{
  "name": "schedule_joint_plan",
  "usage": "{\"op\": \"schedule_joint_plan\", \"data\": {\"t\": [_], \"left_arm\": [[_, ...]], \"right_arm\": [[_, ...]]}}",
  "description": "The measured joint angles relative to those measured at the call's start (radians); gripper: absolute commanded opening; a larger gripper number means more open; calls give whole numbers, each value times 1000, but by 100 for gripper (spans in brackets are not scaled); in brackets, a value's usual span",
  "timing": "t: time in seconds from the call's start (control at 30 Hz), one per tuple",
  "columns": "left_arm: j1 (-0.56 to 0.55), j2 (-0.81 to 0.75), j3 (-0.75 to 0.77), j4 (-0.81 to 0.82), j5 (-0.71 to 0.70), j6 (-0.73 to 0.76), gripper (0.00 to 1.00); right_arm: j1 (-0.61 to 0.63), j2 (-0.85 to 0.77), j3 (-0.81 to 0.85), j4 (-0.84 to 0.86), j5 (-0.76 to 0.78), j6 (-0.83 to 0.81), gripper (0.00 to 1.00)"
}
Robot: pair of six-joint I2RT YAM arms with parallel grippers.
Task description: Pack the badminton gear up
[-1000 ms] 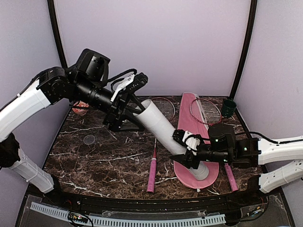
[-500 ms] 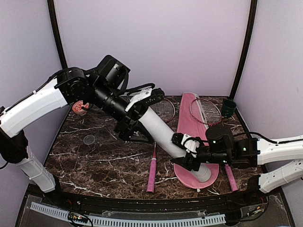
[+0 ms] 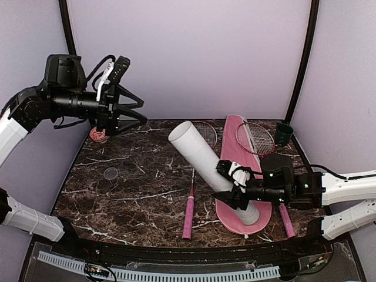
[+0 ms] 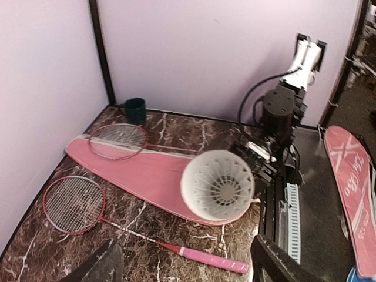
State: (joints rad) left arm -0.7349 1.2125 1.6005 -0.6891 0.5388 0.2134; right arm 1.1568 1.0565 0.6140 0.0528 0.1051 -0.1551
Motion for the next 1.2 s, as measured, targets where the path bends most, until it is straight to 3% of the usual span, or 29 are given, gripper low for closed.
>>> {"op": "schedule_joint_plan", "data": {"t": [0.27, 0.47, 0.9, 1.03, 1.2], "left_arm": [[219, -43, -321, 172, -103, -267, 73], [243, -19, -566, 237, -182, -409, 74], [362, -31, -745, 221, -439, -556, 73], [384, -19, -798, 212, -514, -594, 68], [385, 29, -809, 204, -583, -618, 54]], "right_arm": [[0, -9, 0, -1, -19, -2, 27], [0, -10, 1, -21, -48, 20, 26], [0, 45, 48, -67, -135, 78, 26], [0, 45, 48, -66, -136, 74, 26], [0, 43, 48, -59, -134, 63, 26]]}}
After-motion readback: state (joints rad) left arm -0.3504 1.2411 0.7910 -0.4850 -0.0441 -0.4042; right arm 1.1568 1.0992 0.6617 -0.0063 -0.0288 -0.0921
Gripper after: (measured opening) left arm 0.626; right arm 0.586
